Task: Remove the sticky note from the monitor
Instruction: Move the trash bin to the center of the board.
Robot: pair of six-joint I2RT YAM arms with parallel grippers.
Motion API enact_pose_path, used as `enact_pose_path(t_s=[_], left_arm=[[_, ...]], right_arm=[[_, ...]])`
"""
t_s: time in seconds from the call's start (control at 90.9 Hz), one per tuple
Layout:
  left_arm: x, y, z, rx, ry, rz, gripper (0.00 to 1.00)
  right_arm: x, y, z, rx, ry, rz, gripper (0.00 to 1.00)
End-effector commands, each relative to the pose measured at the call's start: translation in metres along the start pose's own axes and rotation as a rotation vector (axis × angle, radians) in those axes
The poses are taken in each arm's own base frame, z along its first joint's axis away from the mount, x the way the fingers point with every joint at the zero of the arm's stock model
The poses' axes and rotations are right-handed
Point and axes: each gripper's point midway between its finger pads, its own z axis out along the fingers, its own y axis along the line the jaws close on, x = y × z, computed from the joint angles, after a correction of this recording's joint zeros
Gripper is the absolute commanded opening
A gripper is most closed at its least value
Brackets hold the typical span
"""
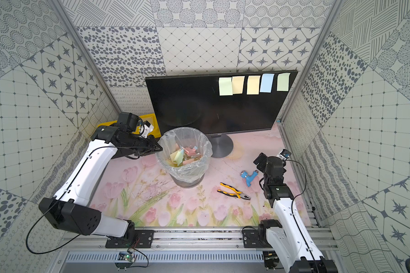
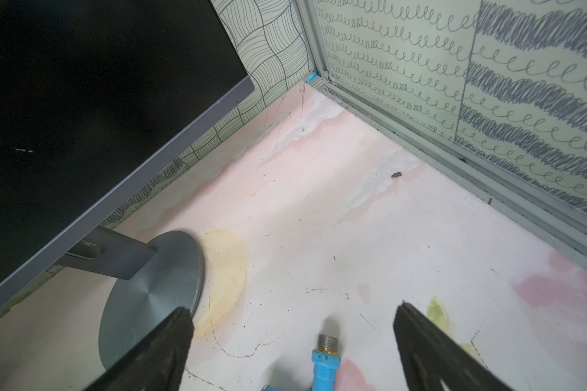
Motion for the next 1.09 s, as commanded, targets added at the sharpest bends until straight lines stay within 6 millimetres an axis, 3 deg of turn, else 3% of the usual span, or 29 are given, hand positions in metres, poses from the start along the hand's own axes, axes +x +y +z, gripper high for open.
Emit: enact_pose_path(t_s=[0.0,0.22,0.407,0.561,0.88,1.078], left_arm=[[0.017,-0.020,0.000,0.095,0.060,-0.002,0.17],[0.031,-0.026,-0.009,0.105,0.088,-0.014,0.14],[0.057,-0.032,-0.013,0.089,0.149,-0.005,0.11],[0.073,-0.038,-0.003,0.068,0.190,0.015,0.10],[0.081,-0.073,0.026,0.129,0.226,0.048,0.10],[0.077,-0.076,0.029,0.111,0.208,0.073,0.25]], right_arm=[[-0.023,0.011,-0.006,-0.031,-0.061,0.018,0.97],[-0.023,0.012,-0.005,-0.036,-0.062,0.012,0.97],[-0.028,0.016,-0.005,-0.041,-0.069,-0.012,0.97],[-0.031,0.019,-0.004,-0.046,-0.071,-0.021,0.97],[-0.034,0.025,-0.004,-0.069,-0.072,-0.027,0.97],[-0.043,0.030,-0.011,-0.087,-0.094,-0.050,0.97]])
